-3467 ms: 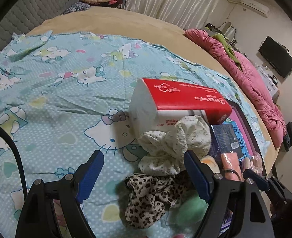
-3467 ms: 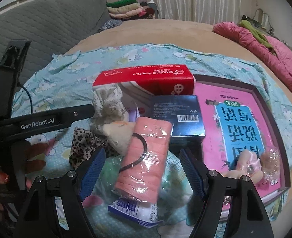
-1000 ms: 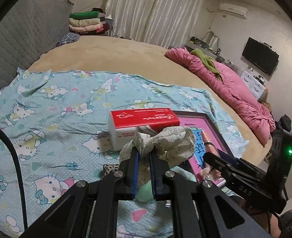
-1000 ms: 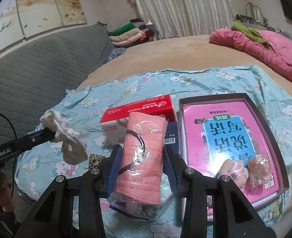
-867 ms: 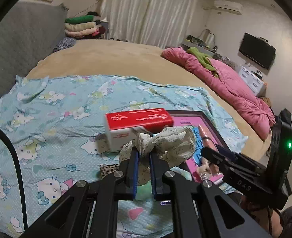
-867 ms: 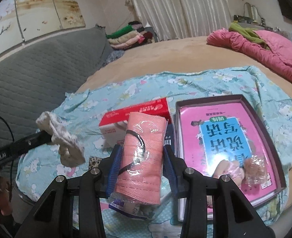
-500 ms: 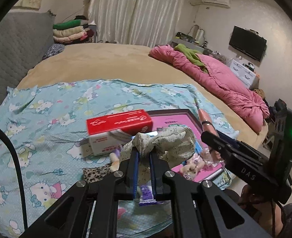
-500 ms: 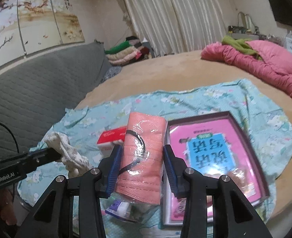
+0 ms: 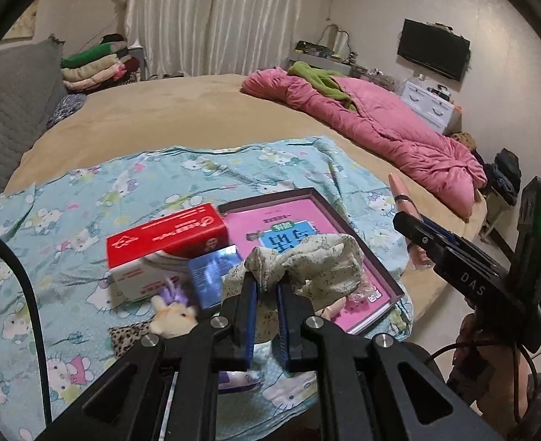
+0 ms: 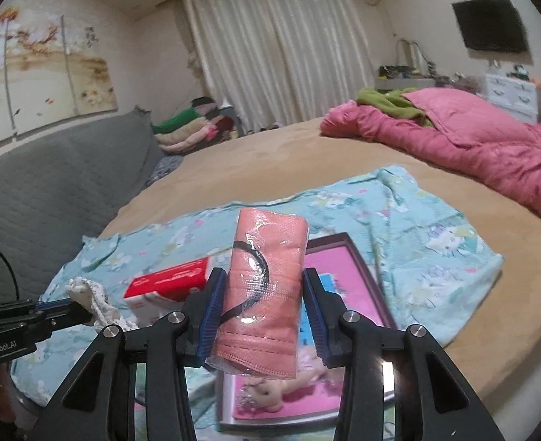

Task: Organize soft objects
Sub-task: 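Lift the scrunchie and pink roll and carry both toward the pink book box, then lower the pink roll onto the book with right tool while left tool releases the scrunchie there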

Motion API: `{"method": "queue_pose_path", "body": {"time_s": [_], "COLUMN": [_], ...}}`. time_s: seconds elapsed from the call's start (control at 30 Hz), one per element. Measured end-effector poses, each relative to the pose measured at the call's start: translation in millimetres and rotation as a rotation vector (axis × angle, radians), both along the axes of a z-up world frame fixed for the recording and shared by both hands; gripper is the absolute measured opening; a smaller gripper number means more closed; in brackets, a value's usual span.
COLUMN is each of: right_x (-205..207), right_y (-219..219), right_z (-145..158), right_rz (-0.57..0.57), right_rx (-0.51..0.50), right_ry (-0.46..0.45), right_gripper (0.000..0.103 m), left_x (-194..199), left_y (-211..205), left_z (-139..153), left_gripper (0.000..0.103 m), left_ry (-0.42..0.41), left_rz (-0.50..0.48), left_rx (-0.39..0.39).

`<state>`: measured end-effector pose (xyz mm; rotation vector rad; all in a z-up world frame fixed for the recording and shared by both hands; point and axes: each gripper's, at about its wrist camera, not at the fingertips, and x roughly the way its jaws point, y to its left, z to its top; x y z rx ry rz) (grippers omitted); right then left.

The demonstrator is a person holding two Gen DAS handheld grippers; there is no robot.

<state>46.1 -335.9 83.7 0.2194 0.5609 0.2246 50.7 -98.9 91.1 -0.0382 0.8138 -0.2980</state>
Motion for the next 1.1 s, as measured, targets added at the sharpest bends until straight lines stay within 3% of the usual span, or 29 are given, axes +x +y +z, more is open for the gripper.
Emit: {"method": "queue_pose_path", "body": {"time_s": [0.67, 1.1], "right_x": [12, 15], "right_y": [-27, -22], "right_z": [-45, -69], "right_rz": [-0.067, -0.057], "right_rx": [0.004, -0.030], "right_ry": [0.081, 0.118], "right_gripper": [0.044, 0.044], "left_x": [42, 69], "left_y": [-50, -75], "left_z": [-40, -78], "left_gripper": [0.011, 0.011], "left_ry": [0.085, 0.142], "left_rz": [-0.034, -0.042], "left_rx": [0.050, 0.105]}}
